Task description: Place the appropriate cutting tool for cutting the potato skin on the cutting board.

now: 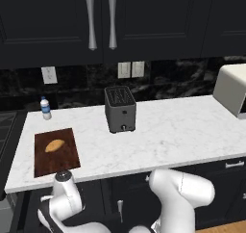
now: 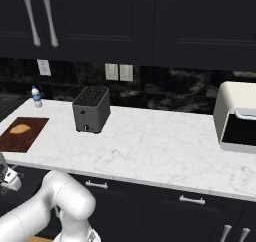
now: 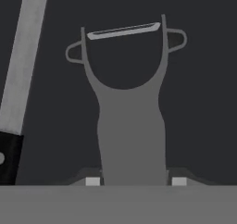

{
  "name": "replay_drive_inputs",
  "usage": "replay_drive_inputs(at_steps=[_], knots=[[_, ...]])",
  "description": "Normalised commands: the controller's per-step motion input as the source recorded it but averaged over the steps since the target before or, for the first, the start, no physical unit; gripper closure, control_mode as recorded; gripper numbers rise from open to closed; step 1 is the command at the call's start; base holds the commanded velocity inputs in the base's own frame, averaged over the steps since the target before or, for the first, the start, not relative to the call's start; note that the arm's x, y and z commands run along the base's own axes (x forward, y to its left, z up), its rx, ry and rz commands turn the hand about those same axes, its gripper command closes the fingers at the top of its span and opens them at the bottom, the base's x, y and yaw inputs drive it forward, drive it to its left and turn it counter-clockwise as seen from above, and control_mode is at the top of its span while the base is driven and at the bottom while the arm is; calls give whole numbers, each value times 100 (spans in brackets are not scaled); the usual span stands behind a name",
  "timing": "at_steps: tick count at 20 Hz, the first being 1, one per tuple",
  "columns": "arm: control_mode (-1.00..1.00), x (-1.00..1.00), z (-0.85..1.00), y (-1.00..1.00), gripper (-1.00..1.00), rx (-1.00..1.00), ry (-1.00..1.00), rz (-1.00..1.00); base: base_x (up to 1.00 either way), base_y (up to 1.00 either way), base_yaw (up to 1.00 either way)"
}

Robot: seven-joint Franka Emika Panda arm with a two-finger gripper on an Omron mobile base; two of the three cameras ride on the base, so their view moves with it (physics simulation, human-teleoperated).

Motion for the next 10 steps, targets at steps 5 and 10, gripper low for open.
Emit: replay_drive_inputs(at_steps=[5,10], knots=[[-100,-7,-18,14,100,2,14,0,0,0,0],[-100,-33,-2,39,100,-6,5,0,0,0,0]])
